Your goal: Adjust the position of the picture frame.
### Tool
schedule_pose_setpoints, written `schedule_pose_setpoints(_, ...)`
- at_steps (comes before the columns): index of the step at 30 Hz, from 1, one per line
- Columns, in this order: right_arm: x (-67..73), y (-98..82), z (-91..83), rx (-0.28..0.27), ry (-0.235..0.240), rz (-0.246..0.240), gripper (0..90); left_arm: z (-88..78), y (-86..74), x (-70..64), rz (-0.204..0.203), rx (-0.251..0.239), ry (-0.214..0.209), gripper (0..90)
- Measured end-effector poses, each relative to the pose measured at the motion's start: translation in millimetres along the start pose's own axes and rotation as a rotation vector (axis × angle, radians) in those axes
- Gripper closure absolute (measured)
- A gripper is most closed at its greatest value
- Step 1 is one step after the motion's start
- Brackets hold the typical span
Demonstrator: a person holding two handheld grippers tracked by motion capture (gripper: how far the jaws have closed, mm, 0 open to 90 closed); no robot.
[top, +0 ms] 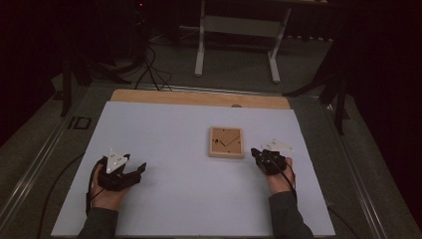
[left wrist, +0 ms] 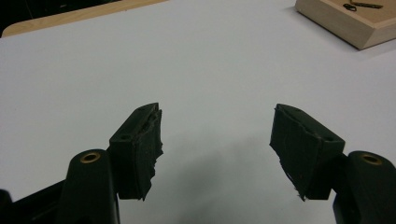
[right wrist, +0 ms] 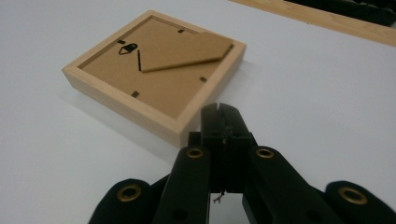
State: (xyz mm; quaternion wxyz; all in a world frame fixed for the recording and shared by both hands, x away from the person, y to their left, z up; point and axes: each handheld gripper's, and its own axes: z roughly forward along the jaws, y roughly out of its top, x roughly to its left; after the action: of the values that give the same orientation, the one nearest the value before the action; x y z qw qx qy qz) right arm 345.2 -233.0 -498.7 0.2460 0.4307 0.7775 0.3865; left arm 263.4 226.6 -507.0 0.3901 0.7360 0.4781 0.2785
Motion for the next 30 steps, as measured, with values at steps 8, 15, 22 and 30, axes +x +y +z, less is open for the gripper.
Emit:
schedule_pose_setpoints(8, 7.4, 6.5, 20.6, 0.035, 0.017, -0.031, 89.7, -0.7, 0.1, 0.3, -0.001, -0.004, -0.002, 33.6)
schedule_pose_setpoints(15, 13.9, 9.9, 32.8, 0.047, 0.037, -0.049, 89.8, -0.2, 0.3, -0.2, 0.002, -0.003, -0.003, 33.6)
schedule_pose_setpoints(22, 15.1, 9.4, 38.6, 0.052, 0.045, -0.049, 89.8, -0.4, 0.4, -0.2, 0.003, -0.004, -0.003, 33.6)
schedule_pose_setpoints(30, 18.8, 9.9, 42.7, 0.057, 0.055, -0.060, 89.8, -0.2, 0.5, -0.7, 0.004, -0.004, -0.004, 33.6)
